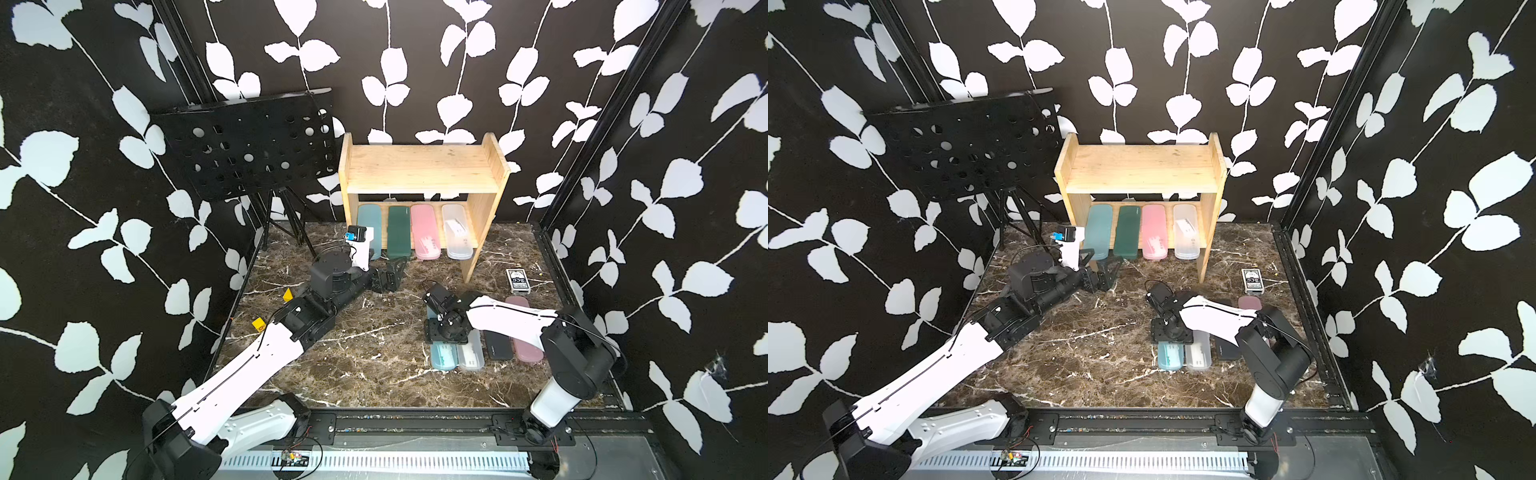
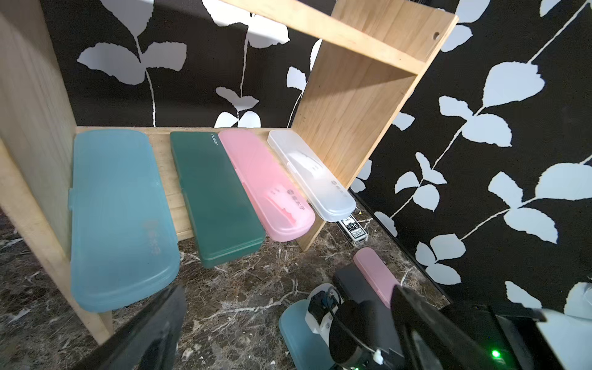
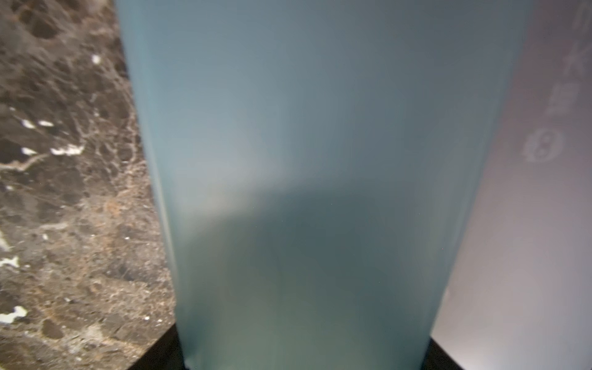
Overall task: Remove the pencil cases from the shelf
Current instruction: Place the pencil case at the center of the board.
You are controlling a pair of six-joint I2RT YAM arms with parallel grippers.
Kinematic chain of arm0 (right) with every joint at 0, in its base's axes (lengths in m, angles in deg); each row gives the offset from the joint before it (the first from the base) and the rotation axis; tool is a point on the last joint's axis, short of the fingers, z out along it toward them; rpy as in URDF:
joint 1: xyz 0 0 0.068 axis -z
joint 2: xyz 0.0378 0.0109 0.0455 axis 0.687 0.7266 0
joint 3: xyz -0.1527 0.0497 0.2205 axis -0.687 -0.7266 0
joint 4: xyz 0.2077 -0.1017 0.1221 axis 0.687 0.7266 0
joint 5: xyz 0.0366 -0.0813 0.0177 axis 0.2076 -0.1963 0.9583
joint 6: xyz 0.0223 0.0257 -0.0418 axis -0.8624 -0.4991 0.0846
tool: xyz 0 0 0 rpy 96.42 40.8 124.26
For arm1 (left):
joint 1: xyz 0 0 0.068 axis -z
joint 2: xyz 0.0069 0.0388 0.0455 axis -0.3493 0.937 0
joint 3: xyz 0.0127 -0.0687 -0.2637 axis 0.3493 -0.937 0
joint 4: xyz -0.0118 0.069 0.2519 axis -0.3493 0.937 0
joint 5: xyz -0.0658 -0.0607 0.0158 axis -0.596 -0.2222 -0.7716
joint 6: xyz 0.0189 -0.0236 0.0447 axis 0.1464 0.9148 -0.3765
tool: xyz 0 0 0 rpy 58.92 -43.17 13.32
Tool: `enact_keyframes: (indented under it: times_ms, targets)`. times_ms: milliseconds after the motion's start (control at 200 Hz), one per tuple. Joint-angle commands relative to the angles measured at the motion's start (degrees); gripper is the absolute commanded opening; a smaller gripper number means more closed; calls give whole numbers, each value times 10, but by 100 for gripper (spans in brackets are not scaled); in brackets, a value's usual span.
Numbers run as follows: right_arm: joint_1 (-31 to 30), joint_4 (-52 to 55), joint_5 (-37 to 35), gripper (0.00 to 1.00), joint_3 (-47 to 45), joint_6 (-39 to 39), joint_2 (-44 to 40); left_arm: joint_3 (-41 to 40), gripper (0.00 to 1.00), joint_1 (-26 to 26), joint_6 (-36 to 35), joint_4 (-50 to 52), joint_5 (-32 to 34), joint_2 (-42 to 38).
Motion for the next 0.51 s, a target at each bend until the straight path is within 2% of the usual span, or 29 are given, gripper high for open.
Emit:
enact_keyframes:
  times_ms: [0, 200, 485, 500]
  targets:
    - [-6, -1, -14, 67, -14, -4, 4, -12, 99, -4, 5, -13, -7, -15]
    - [-8, 1, -17, 72, -10, -2, 9, -14, 99, -4, 7, -14, -7, -15]
    - [-9, 2, -29, 85, -4, 5, 8, -20, 99, -4, 13, -16, -8, -20]
    - [-9, 2, -30, 85, -3, 5, 8, -20, 99, -17, 14, -16, -8, -21]
